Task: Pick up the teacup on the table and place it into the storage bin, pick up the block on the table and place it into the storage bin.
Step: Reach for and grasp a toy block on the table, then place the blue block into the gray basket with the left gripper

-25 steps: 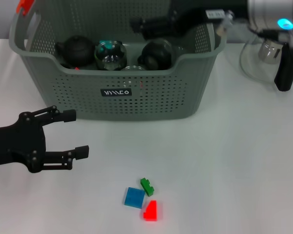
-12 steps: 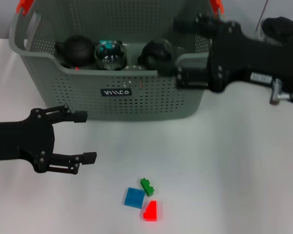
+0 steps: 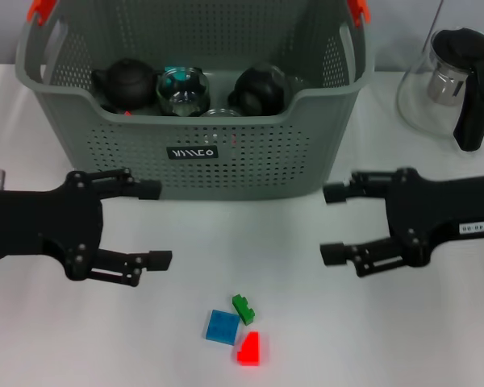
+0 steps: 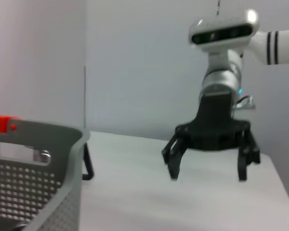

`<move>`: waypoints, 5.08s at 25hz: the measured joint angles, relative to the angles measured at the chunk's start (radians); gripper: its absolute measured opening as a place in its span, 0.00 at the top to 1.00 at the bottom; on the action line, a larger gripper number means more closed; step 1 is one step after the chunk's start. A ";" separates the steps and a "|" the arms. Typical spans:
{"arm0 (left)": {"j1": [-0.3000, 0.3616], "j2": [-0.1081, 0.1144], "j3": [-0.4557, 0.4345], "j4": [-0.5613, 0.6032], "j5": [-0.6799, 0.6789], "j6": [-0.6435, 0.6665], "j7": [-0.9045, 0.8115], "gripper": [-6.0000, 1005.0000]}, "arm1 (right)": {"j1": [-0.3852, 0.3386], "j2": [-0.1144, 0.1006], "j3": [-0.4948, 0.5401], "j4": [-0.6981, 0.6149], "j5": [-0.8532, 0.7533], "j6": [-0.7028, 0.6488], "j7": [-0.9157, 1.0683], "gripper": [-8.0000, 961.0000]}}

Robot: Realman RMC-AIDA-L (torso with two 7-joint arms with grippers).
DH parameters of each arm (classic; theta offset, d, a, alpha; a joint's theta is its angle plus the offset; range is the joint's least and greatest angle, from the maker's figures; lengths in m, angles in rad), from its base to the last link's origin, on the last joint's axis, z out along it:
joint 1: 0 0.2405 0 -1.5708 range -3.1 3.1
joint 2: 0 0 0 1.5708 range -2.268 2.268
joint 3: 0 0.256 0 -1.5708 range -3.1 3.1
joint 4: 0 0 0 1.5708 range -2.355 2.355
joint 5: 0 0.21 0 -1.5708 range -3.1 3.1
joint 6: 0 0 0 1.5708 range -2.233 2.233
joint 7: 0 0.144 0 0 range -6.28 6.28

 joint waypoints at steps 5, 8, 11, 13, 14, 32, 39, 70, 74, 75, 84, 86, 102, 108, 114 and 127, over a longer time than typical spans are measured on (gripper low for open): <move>-0.028 0.004 0.087 0.006 0.029 -0.011 -0.048 0.08 | 0.044 -0.008 0.030 0.071 -0.107 -0.006 -0.003 0.01; -0.065 0.006 0.146 0.021 0.090 -0.023 -0.104 0.08 | 0.048 -0.005 0.049 0.074 -0.125 -0.007 -0.001 0.01; -0.096 0.001 0.216 0.055 0.143 -0.044 -0.178 0.08 | 0.049 -0.001 0.060 0.075 -0.125 -0.010 0.003 0.01; -0.110 -0.009 0.280 0.091 0.178 -0.076 -0.234 0.08 | 0.050 0.004 0.060 0.076 -0.125 -0.011 0.003 0.01; -0.112 -0.014 0.310 0.104 0.191 -0.088 -0.252 0.08 | 0.050 0.006 0.059 0.076 -0.126 -0.011 0.003 0.01; -0.103 -0.065 0.873 0.369 0.442 -0.295 -0.427 0.09 | 0.084 0.003 0.074 0.086 -0.148 -0.009 0.055 0.01; -0.112 -0.067 1.037 0.384 0.489 -0.339 -0.507 0.10 | 0.080 -0.005 0.078 0.088 -0.154 -0.004 0.065 0.01; -0.150 -0.070 1.294 0.301 0.514 -0.452 -0.627 0.14 | 0.079 -0.008 0.078 0.088 -0.163 0.010 0.056 0.01; -0.151 -0.070 1.295 0.301 0.514 -0.453 -0.628 0.14 | 0.078 -0.007 0.078 0.088 -0.163 0.012 0.055 0.01; -0.151 -0.070 1.295 0.301 0.515 -0.454 -0.627 0.14 | 0.078 -0.007 0.078 0.088 -0.163 0.012 0.055 0.01; -0.153 -0.070 1.296 0.301 0.514 -0.461 -0.626 0.36 | 0.084 -0.005 0.078 0.088 -0.164 0.017 0.054 0.01; -0.155 -0.070 1.297 0.298 0.512 -0.462 -0.627 0.40 | 0.084 -0.005 0.078 0.088 -0.164 0.018 0.054 0.01; -0.178 -0.070 1.310 0.260 0.506 -0.491 -0.647 0.43 | 0.086 -0.004 0.078 0.088 -0.165 0.021 0.053 0.02; -0.184 -0.070 1.322 0.255 0.508 -0.498 -0.672 0.44 | 0.086 -0.004 0.078 0.088 -0.165 0.021 0.053 0.02; -0.202 -0.068 1.321 0.239 0.504 -0.482 -0.698 0.56 | 0.085 -0.004 0.078 0.088 -0.165 0.021 0.052 0.02; -0.100 -0.067 0.994 0.557 0.487 -0.326 -0.801 0.58 | 0.074 -0.016 0.078 0.088 -0.166 0.013 0.044 0.02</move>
